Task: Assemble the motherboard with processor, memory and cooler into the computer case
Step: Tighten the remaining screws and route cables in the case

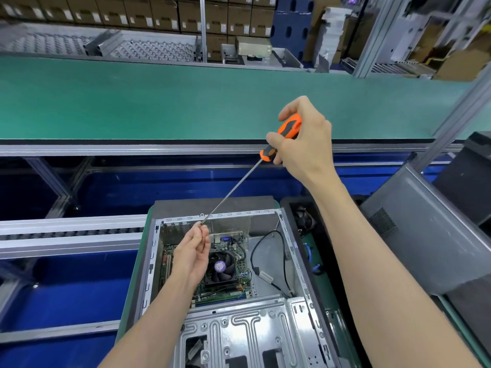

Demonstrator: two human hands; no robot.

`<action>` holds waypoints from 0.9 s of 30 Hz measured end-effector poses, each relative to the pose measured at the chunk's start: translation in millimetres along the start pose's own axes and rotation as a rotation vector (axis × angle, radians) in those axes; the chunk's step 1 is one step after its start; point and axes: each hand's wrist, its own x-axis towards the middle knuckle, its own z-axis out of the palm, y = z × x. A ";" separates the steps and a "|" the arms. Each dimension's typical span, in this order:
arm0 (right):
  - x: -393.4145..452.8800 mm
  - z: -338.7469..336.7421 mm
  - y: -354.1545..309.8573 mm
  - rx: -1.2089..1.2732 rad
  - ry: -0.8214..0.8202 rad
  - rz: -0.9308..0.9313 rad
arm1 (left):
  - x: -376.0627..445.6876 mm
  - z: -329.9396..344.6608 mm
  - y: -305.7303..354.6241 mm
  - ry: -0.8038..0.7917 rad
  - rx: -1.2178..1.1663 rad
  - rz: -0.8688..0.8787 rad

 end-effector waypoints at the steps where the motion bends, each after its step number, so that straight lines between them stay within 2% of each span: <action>1: 1.9 -2.8 0.6 -0.009 0.025 -0.019 | 1.1 -1.4 -0.6 0.014 0.033 0.006; 3: 4.3 -7.7 2.6 -0.014 0.064 -0.068 | 3.7 -3.9 -2.5 0.078 0.134 0.038; 5: 3.2 -8.7 6.1 -0.098 0.060 -0.129 | 6.0 -5.2 -6.0 0.163 0.332 0.106; 8: -10.6 2.1 15.5 -0.224 -0.068 -0.197 | 7.4 -5.5 -12.4 0.234 0.720 0.250; 12: -33.6 26.5 33.4 -0.298 -0.233 -0.222 | 5.0 -1.4 -17.8 0.146 1.049 0.362; 17: -42.7 43.3 46.8 -0.298 -0.294 -0.210 | 1.4 5.7 -20.0 -0.110 1.150 0.357; 27: -41.3 49.1 54.4 -0.304 -0.328 -0.180 | -5.0 13.4 -26.0 -0.335 1.279 0.345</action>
